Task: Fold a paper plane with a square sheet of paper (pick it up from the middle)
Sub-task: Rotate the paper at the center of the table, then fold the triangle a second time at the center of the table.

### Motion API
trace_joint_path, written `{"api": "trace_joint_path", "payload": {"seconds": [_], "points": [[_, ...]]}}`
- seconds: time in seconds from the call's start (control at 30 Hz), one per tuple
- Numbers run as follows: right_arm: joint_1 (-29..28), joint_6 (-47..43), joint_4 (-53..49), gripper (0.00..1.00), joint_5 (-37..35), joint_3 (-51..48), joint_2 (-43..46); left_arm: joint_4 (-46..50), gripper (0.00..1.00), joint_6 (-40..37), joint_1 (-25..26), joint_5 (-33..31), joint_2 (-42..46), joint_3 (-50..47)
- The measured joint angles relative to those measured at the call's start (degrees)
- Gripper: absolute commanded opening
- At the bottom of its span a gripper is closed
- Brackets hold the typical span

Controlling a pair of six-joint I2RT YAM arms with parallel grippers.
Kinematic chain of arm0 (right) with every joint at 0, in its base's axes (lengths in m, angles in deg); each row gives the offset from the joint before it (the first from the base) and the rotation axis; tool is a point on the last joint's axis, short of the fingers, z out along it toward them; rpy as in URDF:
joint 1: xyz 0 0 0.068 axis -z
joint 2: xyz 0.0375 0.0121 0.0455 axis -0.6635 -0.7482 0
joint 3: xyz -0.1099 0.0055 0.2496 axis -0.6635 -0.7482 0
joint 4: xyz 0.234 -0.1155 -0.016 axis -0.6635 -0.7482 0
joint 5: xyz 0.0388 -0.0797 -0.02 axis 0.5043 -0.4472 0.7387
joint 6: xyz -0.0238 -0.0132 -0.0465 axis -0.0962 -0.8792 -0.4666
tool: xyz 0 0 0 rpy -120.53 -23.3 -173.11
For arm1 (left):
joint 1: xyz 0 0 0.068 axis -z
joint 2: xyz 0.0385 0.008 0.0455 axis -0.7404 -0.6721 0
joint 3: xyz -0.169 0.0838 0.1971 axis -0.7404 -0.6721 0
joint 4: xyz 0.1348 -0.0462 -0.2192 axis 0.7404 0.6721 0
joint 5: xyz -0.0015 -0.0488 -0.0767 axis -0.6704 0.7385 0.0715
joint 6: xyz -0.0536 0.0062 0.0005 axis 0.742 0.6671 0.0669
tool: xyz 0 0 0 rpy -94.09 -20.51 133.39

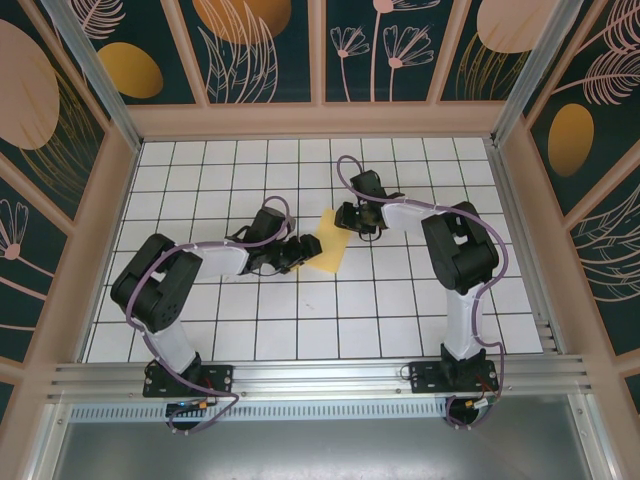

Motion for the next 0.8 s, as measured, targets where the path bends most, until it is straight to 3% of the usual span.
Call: {"api": "trace_joint_path", "payload": {"seconds": [0.33, 0.8], "points": [[0.0, 0.0, 0.0, 0.35, 0.0, 0.0, 0.0, -4.2, 0.56, 0.2, 0.2, 1.4, 0.1, 0.0], [0.0, 0.2, 0.1, 0.34, 0.2, 0.0, 0.0, -12.5, 0.59, 1.1, 1.0, 5.4, 0.2, 0.1]]}}
